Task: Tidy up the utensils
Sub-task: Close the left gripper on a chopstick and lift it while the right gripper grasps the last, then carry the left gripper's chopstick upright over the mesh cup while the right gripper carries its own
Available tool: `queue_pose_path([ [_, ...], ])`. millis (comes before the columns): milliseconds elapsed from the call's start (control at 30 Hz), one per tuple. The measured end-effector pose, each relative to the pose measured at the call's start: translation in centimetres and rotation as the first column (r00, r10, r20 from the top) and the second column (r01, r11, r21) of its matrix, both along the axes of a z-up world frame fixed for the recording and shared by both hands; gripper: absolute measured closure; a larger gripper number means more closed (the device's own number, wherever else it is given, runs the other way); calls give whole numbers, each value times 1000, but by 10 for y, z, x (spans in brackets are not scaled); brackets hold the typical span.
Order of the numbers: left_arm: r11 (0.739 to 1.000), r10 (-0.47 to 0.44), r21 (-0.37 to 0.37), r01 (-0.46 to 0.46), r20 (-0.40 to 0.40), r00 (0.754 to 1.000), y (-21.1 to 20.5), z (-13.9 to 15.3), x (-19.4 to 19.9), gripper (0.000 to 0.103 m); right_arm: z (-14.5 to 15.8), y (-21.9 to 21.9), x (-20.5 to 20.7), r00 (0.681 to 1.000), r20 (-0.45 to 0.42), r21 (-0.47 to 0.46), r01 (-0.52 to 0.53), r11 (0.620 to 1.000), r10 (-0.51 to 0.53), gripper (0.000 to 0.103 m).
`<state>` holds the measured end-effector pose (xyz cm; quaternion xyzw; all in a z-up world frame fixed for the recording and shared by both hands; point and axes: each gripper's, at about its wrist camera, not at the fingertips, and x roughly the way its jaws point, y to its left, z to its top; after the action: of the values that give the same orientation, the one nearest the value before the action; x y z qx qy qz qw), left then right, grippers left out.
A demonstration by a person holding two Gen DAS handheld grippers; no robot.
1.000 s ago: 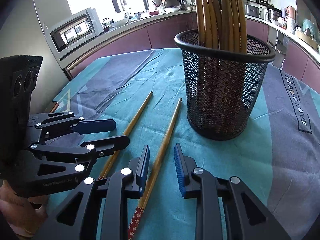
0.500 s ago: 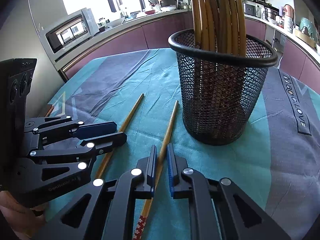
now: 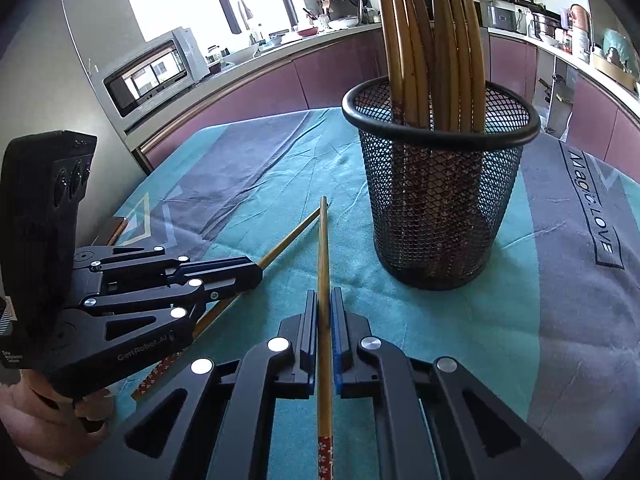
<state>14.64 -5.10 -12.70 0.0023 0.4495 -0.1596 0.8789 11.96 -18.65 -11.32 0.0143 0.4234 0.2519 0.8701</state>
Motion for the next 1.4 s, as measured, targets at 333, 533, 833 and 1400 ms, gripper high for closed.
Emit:
queue_pose_path([
  [333,998,-15,-53,17,32,999,8,21,-10,95,23,-17,-13,999,46,87,-13,996,9,98],
  [533,995,-32,-90,37,57,998,12,37,-17,95,38,-25,-20,996,88,115,-3,993,-7,98],
  [833,985,-56,-158,69,85,995,17,61,-27,95,56,-37,-23,990,136,149,10,989,-31,98],
  [1400,949,-95,-281,145,183,979,31,116,-39,95,94,-58,-27,967,243,201,25,979,-74,98],
])
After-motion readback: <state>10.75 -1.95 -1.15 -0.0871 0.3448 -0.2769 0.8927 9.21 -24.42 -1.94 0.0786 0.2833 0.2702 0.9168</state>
